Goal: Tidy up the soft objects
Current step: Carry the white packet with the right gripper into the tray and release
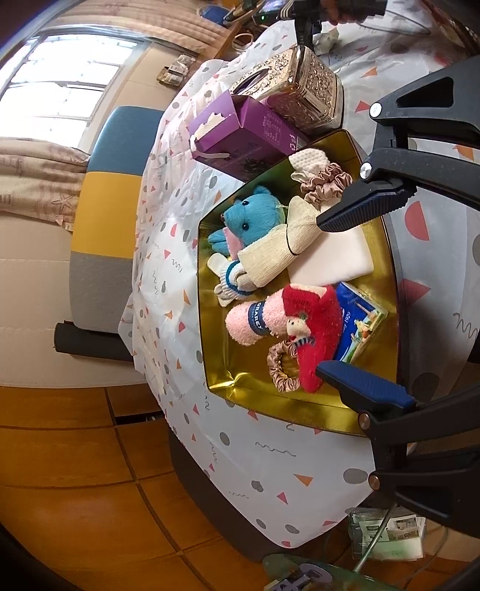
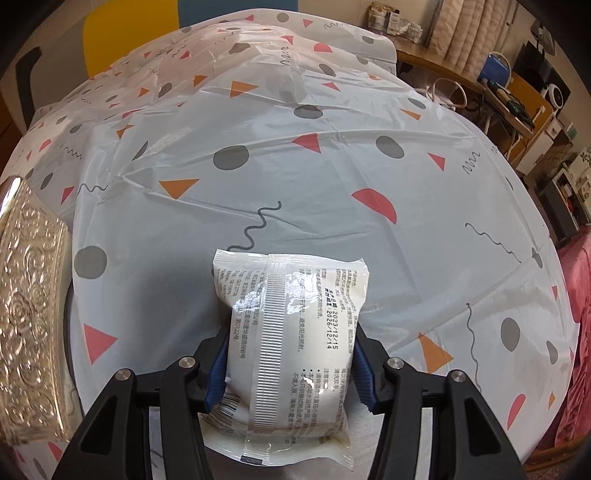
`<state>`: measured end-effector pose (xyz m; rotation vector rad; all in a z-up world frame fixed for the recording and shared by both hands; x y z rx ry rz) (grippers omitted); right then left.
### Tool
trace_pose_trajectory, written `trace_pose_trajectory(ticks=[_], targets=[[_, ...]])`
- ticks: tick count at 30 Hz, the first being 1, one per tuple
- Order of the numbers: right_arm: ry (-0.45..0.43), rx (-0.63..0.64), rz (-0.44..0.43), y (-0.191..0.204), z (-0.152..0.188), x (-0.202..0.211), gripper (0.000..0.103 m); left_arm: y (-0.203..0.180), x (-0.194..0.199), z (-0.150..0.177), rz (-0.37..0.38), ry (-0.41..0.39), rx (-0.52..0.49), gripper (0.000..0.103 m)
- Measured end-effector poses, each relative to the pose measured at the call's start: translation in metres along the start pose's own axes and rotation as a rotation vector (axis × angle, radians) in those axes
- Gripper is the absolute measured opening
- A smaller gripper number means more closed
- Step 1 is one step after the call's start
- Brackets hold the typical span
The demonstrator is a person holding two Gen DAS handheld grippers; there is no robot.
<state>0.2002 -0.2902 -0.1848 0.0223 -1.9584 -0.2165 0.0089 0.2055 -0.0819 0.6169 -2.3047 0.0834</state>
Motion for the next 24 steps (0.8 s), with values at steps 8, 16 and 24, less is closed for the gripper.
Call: trace_pose_trajectory(ticks=[8,16,24], targets=[[-0.035,0.004,-0.026,0.029,-0.032,0.015,0.055,0.009,-0.001,0.003,0.0,0.009,0.024,0.073],[-0.136,0.136,-0.075,0.098,-0.087,0.06,0.055,0.01,-0.007,0.007,0.005,0.029,0.025,0.073],[-0.273,0.39,-0.271,0.233,-0.109,0.124,0.055,0.022,-0.016,0.009,-0.026,0.051,0.044,0.073]])
Point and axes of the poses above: each gripper's, at about its wrist camera, not at the fingertips, and x roughly against the way its jaws point, y to its left, z to its underside, the point moved 6 cm from there along -x, roughly the way its jaws point, and after that the axes turned 15 degrees about -z, right-handed, at the moved point
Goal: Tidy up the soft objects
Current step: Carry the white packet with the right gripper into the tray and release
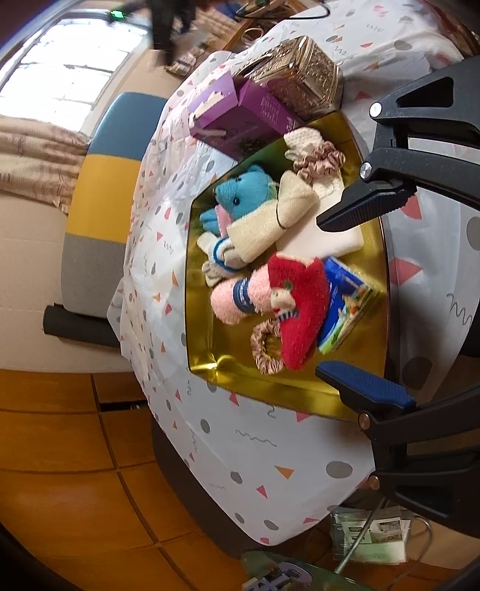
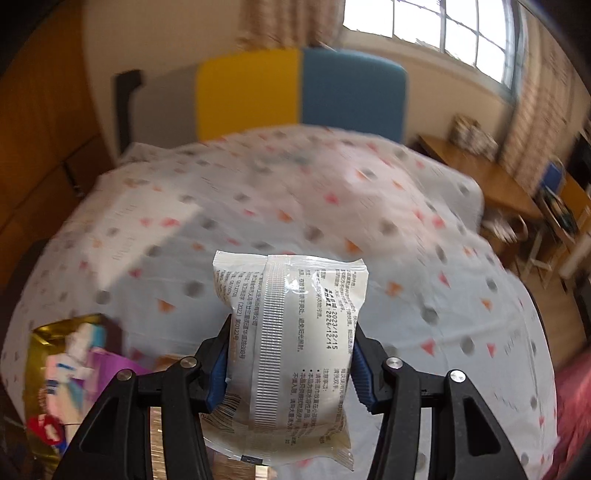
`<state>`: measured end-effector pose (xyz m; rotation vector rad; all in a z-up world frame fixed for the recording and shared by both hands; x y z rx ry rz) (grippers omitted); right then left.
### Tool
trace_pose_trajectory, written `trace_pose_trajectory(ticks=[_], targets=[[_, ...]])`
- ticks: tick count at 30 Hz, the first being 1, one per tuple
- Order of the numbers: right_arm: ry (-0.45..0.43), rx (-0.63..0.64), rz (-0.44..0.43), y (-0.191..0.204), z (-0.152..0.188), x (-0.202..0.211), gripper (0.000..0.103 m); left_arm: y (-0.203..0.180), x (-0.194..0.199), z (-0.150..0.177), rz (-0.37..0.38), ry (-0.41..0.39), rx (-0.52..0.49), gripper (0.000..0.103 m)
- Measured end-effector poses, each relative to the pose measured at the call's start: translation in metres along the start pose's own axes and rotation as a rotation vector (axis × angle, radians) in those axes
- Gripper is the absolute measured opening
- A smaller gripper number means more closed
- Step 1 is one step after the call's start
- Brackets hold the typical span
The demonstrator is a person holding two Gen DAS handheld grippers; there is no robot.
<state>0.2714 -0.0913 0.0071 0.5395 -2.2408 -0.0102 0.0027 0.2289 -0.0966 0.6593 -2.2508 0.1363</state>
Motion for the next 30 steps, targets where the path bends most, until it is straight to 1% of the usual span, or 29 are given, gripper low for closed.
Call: trace_pose_trajectory(ticks=[2,4,6,8,11,13,16,17,20,23,25,27,28,29,30], targets=[[-0.015,0.077,-0.087,0.045,-0.005,0.003,0.055,0.008,-0.002,-0.001,-0.021,0.001,0.011,0.073],[-0.003,0.158,-0.189,0.097,-0.001,0.001,0.055,0.018,-0.004,-0.002,-0.041,0.003,0.029,0.073],[0.056,0.205,-0.286,0.141,0.015,-0.006,0.055,0.027,-0.005,-0.002,-0.059,0.004,0.044,0.073],[0.132,0.25,-0.365,0.18,0.04,-0.019,0.055,0.037,-0.006,-0.002,-0.079,0.007,0.055,0.073],[0.279,0.286,-0.451,0.23,0.091,-0.051,0.055,0.048,-0.009,0.002,-0.1,0.017,0.071,0.073],[0.354,0.316,-0.458,0.252,0.123,-0.075,0.055,0.054,-0.011,0.005,-0.113,0.024,0.079,0.073],[0.435,0.288,-0.454,0.27,0.157,-0.115,0.055,0.058,-0.014,0.006,-0.122,0.031,0.087,0.073],[0.442,0.278,-0.446,0.273,0.163,-0.126,0.055,0.058,-0.015,0.006,-0.125,0.028,0.088,0.073],[0.422,0.251,-0.386,0.277,0.17,-0.152,0.056,0.058,-0.015,0.003,-0.14,0.018,0.089,0.078],[0.383,0.288,-0.347,0.28,0.172,-0.159,0.059,0.059,-0.014,0.001,-0.138,0.009,0.094,0.079],[0.376,0.284,-0.35,0.28,0.171,-0.161,0.06,0.059,-0.014,0.0,-0.14,0.008,0.099,0.08],[0.361,0.276,-0.357,0.275,0.17,-0.155,0.061,0.059,-0.013,-0.001,-0.139,0.005,0.103,0.081],[0.354,0.273,-0.359,0.275,0.17,-0.152,0.063,0.059,-0.012,-0.001,-0.141,0.003,0.103,0.082],[0.347,0.267,-0.362,0.274,0.169,-0.149,0.068,0.06,-0.012,-0.002,-0.143,0.001,0.105,0.082],[0.34,0.262,-0.367,0.273,0.169,-0.147,0.07,0.06,-0.011,-0.002,-0.145,-0.001,0.108,0.083]])
Point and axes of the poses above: each gripper's, at about its wrist camera, not at the fingertips, and x roughly against the way its jaws point, y to its left, z to its underside, the point moved 6 cm from there along -x, roughly the way its jaws point, and after that the axes turned 15 degrees about -z, right-handed, at the moved point
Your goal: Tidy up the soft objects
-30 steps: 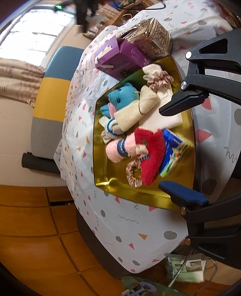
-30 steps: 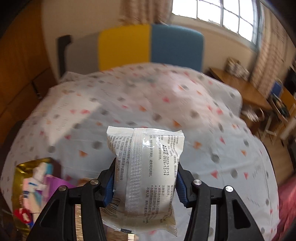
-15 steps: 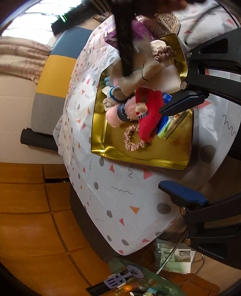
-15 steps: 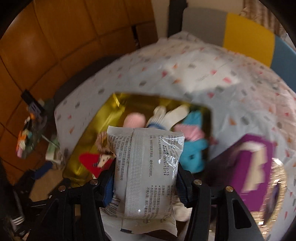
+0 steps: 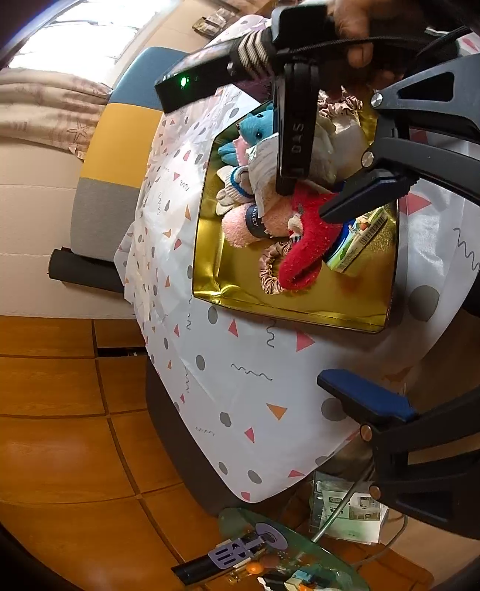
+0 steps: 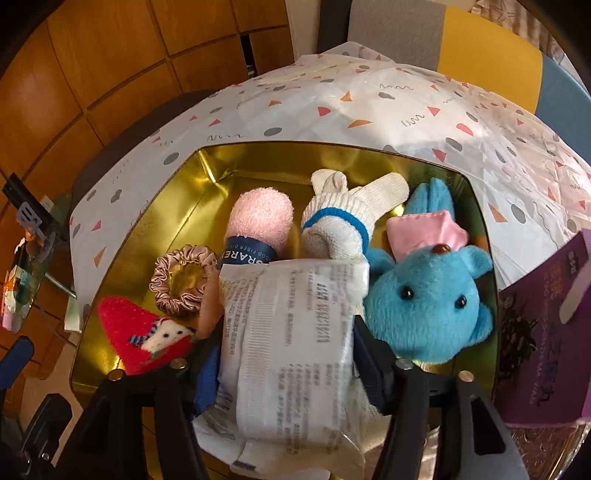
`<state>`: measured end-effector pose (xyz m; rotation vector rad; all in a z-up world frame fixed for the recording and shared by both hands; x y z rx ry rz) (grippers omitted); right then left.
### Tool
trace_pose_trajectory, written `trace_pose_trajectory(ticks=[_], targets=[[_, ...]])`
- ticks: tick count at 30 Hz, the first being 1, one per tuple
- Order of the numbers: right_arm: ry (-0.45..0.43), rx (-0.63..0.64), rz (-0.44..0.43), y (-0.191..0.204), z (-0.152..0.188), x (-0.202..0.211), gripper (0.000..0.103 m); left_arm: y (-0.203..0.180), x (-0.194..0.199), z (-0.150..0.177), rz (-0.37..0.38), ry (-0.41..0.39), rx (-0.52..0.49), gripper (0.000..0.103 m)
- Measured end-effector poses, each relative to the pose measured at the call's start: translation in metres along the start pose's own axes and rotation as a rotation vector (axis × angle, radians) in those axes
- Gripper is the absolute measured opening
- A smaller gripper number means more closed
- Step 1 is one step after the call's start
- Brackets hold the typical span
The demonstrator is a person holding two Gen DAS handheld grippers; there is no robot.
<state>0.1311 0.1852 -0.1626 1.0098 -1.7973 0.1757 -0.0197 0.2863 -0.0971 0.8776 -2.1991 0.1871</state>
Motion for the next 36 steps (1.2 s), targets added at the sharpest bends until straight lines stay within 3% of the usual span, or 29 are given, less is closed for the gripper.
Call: trace_pose_trajectory(ticks=[6,20,25,36], targets=[[-0.09,0.039,0.015,0.009,0.006,0.029,0.079,-0.002,0.006,0.0,-0.006,-0.012,0.001,0.085],[-0.311,0.008,0.241,-0.012,0.046,0.12,0.079,-0.042,0.037,-0.002,0.042,-0.075,-0.067,0.091],[-0.364,-0.036,0.322,-0.026,0.068,0.149,0.079,-0.063,0.055,-0.006,0.07,-0.119,-0.08,0.1],[-0.436,-0.143,0.398,-0.055,0.1,0.182,0.079,-0.1,0.079,0.002,0.111,-0.151,-0.12,0.103]])
Point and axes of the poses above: each gripper's, at about its wrist camera, not at the fingertips, and x roughly against the way its jaws point, y to its left, z to its underside, the point moved 6 cm from there along -x, roughly the way its jaws point, and after that the axes turned 15 degrees about -z, right-handed, at the moved point
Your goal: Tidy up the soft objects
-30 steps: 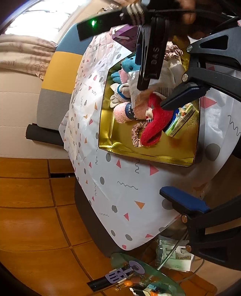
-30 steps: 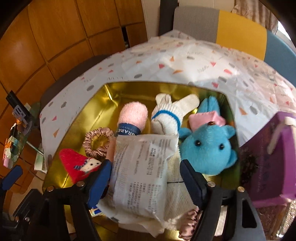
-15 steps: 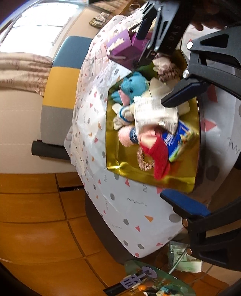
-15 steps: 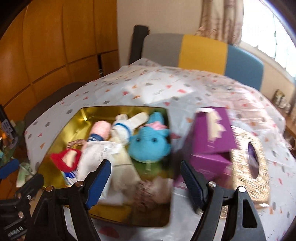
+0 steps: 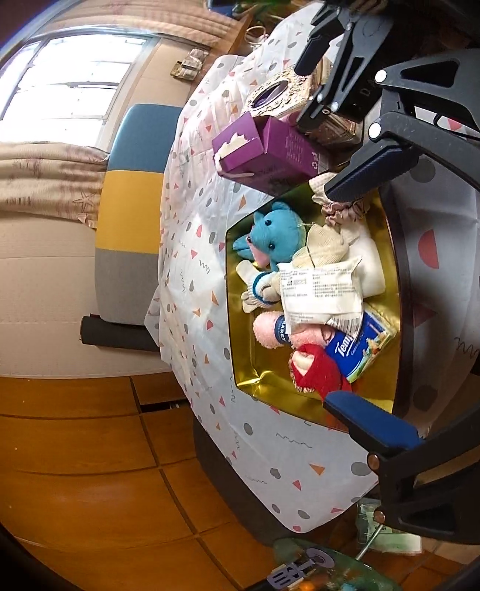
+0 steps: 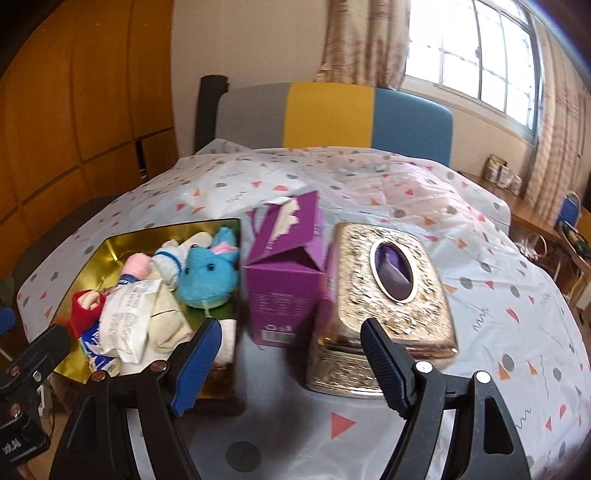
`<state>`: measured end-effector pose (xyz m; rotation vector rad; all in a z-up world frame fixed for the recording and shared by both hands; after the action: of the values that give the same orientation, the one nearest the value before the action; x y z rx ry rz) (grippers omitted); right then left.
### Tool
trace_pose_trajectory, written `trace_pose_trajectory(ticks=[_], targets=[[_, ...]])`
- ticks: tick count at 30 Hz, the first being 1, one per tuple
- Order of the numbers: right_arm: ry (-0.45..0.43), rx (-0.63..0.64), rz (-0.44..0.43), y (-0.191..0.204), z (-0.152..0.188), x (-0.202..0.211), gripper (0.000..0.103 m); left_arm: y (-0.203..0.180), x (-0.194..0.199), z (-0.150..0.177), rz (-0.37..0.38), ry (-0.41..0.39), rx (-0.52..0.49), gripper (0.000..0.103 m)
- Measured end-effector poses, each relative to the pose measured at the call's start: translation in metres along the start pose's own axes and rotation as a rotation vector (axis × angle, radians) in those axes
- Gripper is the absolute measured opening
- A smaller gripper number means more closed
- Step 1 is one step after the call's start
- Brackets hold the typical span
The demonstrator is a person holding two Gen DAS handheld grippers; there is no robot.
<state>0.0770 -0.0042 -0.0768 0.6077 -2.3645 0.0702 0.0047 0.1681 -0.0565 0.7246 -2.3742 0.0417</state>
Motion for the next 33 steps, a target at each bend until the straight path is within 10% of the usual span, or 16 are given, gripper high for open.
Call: trace_pose_trajectory(ticks=[33], targets=[[0.009,0.001,0.001,0.005,0.004,0.0,0.079,0.007,-0.008,0.009,-0.016,0.037,0.019,0.103]])
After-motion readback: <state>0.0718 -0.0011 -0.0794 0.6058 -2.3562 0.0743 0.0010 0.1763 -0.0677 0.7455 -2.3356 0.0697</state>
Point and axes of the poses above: each gripper's, at about its wrist camera, not at the fingertips, and x roughly against the way its jaws point, y to its left, z to its underside, the point moved 6 cm from there along -x, roughly the way its jaws point, and after that the axes turned 15 degrees about -z, right-handed, at the moved point
